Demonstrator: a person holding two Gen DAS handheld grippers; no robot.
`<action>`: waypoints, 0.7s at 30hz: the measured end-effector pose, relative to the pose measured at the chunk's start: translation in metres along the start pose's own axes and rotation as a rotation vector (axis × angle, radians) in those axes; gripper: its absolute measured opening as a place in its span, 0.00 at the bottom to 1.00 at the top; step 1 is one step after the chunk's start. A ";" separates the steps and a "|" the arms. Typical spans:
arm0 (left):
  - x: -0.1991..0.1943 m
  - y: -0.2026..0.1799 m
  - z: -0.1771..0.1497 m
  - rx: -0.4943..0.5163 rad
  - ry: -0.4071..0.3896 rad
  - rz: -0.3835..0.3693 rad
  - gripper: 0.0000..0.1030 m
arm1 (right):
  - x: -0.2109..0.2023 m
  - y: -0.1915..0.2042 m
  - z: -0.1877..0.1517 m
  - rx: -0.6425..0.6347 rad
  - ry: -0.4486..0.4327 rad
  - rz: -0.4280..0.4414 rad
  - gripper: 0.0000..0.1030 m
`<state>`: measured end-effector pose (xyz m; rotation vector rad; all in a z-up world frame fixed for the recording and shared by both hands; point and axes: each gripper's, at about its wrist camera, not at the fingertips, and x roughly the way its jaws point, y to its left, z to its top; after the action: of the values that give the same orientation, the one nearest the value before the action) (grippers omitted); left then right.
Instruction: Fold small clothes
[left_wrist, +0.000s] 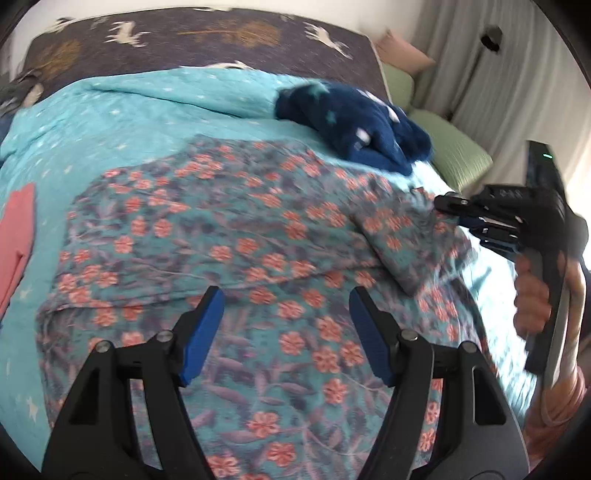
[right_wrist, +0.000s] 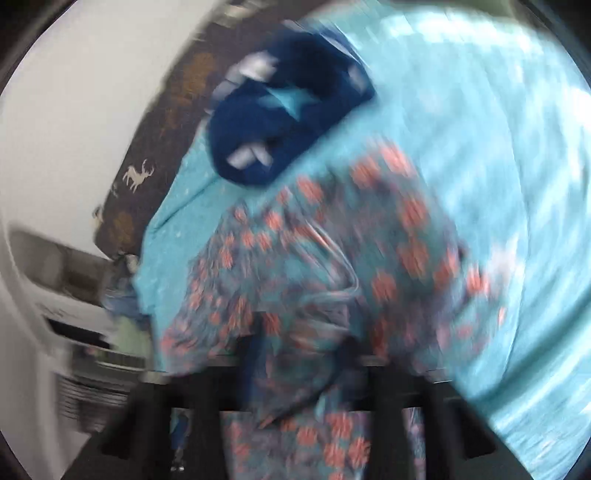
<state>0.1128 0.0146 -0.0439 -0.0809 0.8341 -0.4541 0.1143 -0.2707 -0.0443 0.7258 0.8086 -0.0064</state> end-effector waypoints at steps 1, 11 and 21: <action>-0.002 0.006 0.001 -0.025 -0.009 0.000 0.69 | -0.006 0.021 -0.006 -0.094 -0.041 0.001 0.12; -0.029 0.072 -0.012 -0.247 -0.040 -0.013 0.73 | 0.012 0.099 -0.086 -0.600 0.240 0.297 0.47; 0.030 0.027 -0.016 -0.130 0.147 -0.096 0.75 | -0.035 0.015 -0.062 -0.377 0.114 0.121 0.51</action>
<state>0.1285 0.0280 -0.0825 -0.2105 1.0071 -0.4996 0.0525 -0.2320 -0.0412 0.4186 0.8431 0.2915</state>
